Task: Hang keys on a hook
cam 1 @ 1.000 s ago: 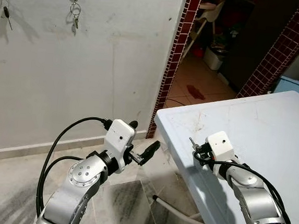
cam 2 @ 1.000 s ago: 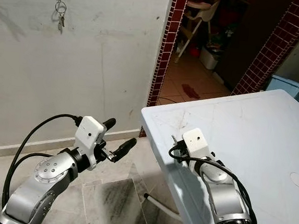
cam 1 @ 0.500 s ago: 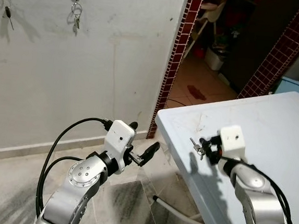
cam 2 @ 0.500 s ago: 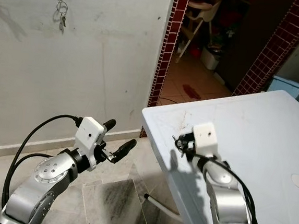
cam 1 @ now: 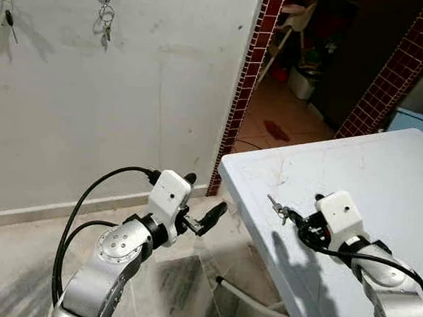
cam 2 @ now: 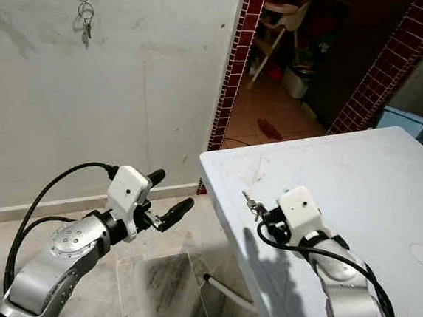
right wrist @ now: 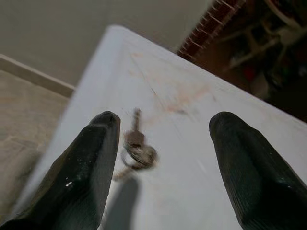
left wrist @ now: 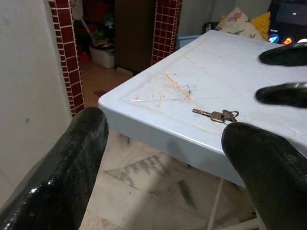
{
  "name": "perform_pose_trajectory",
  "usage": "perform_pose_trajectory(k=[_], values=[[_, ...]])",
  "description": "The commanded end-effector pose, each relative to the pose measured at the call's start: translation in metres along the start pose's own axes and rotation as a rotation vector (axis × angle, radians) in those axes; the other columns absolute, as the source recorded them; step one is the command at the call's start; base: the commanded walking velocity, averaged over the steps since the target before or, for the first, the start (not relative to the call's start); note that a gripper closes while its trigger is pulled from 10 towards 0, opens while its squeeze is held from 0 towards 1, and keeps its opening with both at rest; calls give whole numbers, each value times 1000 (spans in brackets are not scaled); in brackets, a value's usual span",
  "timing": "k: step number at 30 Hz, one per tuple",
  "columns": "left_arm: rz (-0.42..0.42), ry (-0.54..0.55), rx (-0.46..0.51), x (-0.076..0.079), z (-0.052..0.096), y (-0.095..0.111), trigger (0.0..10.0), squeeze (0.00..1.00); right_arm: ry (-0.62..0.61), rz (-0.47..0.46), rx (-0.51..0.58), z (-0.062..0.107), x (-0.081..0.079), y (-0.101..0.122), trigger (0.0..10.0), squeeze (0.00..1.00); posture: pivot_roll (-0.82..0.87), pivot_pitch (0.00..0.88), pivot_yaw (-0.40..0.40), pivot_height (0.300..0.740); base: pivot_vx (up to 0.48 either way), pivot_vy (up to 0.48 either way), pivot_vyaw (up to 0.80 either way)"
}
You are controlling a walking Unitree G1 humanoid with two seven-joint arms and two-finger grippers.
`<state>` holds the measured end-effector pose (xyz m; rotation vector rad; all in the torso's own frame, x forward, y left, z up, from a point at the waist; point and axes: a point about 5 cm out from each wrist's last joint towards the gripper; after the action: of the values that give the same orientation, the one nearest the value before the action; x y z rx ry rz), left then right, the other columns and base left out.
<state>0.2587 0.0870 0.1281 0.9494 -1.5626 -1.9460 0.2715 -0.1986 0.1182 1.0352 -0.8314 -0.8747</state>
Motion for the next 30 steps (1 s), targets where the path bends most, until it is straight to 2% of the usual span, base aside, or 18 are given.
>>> perform_pose_trajectory(k=[1,4,8,17,25,30], values=[[11,-25,10,3,-3,3,10000,0,18,12,-7,-3,-2,-3,10000,0,122,5,-104,740,0,0,0],[18,-79,3,8,-1,3,10000,0,68,68,-12,-9,-8,-8,10000,0,131,7,-106,740,0,0,0],[21,-161,-28,16,1,-2,10000,0,83,139,-39,-14,-5,-12,10000,0,134,7,-107,740,0,0,0],[27,-188,-58,19,5,-8,10000,0,89,216,-68,-20,5,-17,10000,0,134,16,-103,740,0,0,0],[25,-197,-71,19,7,-9,10000,0,73,222,-157,-23,12,-30,10000,0,136,19,-103,740,0,0,0],[25,-200,-71,19,7,-8,10000,0,72,220,-162,-25,13,-32,10000,0,136,19,-102,740,0,0,0]])
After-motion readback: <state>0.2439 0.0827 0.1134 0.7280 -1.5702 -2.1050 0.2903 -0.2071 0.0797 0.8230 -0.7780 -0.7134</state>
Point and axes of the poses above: a point about 5 cm out from each wrist's last joint towards the gripper, its own z axis pointing back from the gripper into the wrist, its own y axis along the axis of the wrist's last joint, x = y × z, and after that the axes turned 13 degrees about -z, right-handed
